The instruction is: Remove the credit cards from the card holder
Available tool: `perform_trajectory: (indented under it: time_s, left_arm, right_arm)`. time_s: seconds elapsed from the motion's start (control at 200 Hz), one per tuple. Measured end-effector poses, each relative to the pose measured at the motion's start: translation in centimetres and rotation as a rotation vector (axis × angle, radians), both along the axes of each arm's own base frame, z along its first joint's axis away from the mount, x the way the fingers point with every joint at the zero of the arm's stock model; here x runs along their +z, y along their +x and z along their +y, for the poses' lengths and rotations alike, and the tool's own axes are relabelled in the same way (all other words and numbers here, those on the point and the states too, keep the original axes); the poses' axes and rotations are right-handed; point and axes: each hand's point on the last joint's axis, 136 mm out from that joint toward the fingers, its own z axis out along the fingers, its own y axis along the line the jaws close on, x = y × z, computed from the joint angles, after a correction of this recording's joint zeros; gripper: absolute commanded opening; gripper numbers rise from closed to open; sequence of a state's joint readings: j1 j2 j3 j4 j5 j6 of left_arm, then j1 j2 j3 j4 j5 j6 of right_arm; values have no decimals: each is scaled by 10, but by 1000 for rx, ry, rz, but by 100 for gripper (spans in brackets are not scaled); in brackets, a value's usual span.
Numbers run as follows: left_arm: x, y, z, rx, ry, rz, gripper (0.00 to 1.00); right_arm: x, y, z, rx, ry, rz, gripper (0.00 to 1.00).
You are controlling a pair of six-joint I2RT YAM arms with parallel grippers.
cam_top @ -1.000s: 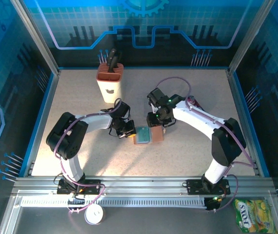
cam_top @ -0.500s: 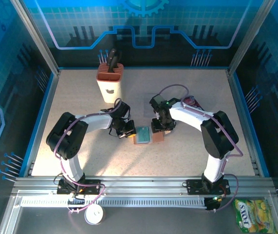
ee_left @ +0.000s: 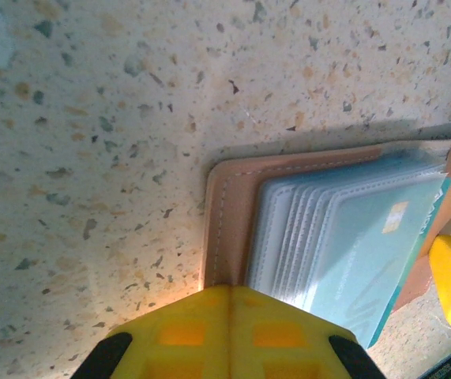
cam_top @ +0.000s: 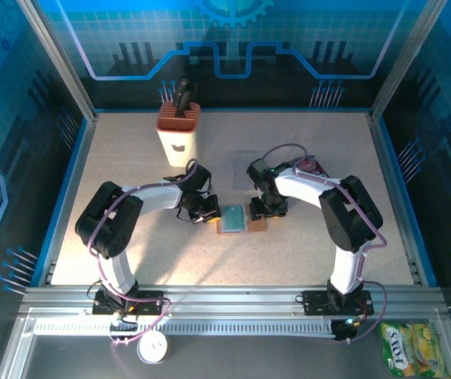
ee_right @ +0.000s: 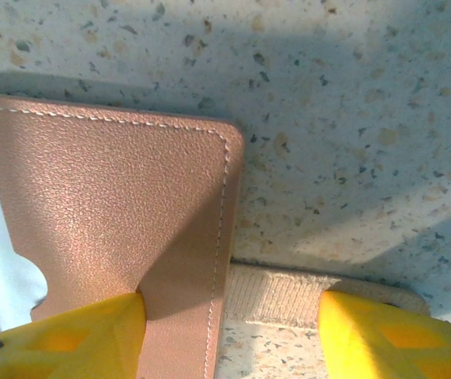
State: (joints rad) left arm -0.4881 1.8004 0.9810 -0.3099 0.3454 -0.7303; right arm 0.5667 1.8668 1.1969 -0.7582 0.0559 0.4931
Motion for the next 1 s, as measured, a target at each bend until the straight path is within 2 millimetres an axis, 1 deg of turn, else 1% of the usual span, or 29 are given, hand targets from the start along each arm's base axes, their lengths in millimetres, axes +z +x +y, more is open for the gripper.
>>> perform_trajectory:
  time_s: [0.23, 0.455, 0.705, 0.805, 1.0]
  left_arm:
    - [1, 0, 0, -6, 2, -3, 7]
    - [1, -7, 8, 1, 25, 7, 7]
    - [2, -6, 10, -8, 30, 0, 9]
    - [8, -7, 11, -12, 27, -9, 12]
    - [29, -3, 8, -13, -1, -66, 13]
  right_arm:
    - [1, -1, 0, -10, 23, -18, 58]
    - [2, -13, 10, 2, 21, 0, 58]
    - [3, -20, 10, -3, 6, 22, 58]
    - [5, -20, 9, -3, 1, 22, 57]
    - [10, -16, 6, 0, -14, -2, 57]
